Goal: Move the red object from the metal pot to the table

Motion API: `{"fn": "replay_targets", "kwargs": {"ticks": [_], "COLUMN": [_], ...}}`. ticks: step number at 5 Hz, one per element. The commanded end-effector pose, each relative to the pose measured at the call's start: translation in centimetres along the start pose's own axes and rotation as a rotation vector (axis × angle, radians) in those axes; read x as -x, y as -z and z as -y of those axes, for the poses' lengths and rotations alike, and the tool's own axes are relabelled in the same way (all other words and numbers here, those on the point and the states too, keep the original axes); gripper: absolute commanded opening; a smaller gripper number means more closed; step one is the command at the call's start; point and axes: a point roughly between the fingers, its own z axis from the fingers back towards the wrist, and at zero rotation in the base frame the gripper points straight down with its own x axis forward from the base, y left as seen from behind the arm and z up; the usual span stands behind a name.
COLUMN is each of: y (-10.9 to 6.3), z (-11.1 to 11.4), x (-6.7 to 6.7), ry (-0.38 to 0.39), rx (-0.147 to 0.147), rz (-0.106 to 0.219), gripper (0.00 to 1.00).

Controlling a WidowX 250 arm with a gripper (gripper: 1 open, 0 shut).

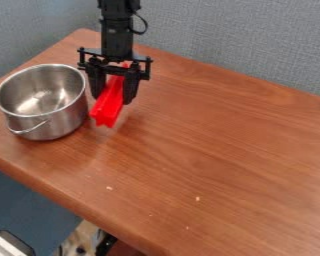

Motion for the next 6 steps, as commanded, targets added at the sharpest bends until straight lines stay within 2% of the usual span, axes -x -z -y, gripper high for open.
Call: {"fn": "replay_targets", "kwargs": {"ticks": [1,4,6], "y": [-0.5,-1.3,-0.9], "z": [-0.8,-1.4,-1.5], "x": [-1.2,-1.8,-2.8], "ry": [0.064,0.124,0.159], "rx": [-0.018,-0.031,-0.035], "rz": [0.046,0.033,0.026], "gripper": [0.0,0.0,0.0]}}
